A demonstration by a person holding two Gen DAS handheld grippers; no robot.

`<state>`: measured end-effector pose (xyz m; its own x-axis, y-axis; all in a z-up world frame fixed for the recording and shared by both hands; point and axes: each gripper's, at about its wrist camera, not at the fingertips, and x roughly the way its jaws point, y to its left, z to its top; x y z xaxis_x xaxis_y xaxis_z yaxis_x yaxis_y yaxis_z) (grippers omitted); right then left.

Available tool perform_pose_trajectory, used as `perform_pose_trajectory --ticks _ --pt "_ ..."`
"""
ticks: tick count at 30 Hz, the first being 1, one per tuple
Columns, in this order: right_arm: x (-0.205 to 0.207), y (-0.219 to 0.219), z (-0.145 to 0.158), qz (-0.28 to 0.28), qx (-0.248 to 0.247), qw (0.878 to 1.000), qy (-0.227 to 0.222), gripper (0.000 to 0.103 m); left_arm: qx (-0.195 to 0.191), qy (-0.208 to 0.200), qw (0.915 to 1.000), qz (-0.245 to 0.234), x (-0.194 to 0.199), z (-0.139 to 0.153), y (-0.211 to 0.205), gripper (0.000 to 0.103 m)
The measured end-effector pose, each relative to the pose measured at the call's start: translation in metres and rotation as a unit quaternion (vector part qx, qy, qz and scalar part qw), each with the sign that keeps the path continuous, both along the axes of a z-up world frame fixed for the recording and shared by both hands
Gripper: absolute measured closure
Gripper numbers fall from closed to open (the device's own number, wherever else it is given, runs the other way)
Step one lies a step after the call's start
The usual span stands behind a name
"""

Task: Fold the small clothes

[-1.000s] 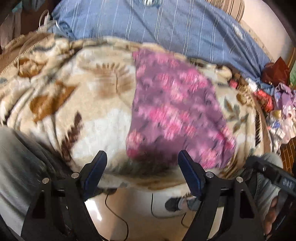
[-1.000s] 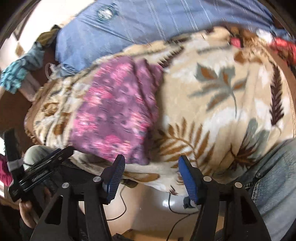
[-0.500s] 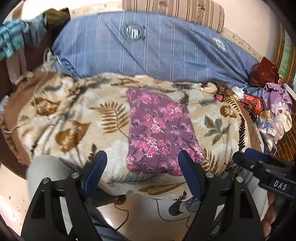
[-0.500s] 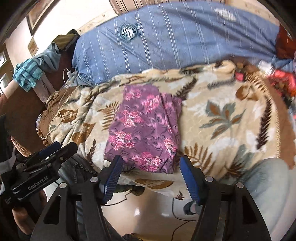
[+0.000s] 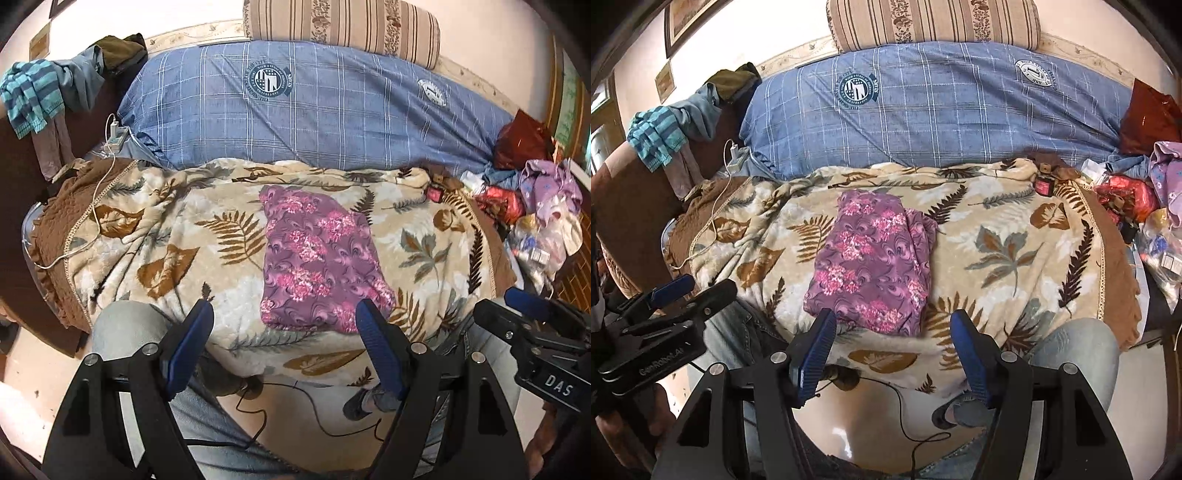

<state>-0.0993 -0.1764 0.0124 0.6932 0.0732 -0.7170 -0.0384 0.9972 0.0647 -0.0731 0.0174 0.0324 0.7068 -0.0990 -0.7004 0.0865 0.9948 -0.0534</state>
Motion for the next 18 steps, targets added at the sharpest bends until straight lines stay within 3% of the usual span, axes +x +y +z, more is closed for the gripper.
perform_pose_trajectory --ticks 18 --pt "0.007 -0.001 0.005 0.002 0.017 1.000 -0.007 0.037 -0.008 -0.002 0.9999 0.012 0.003 0.000 0.007 0.023"
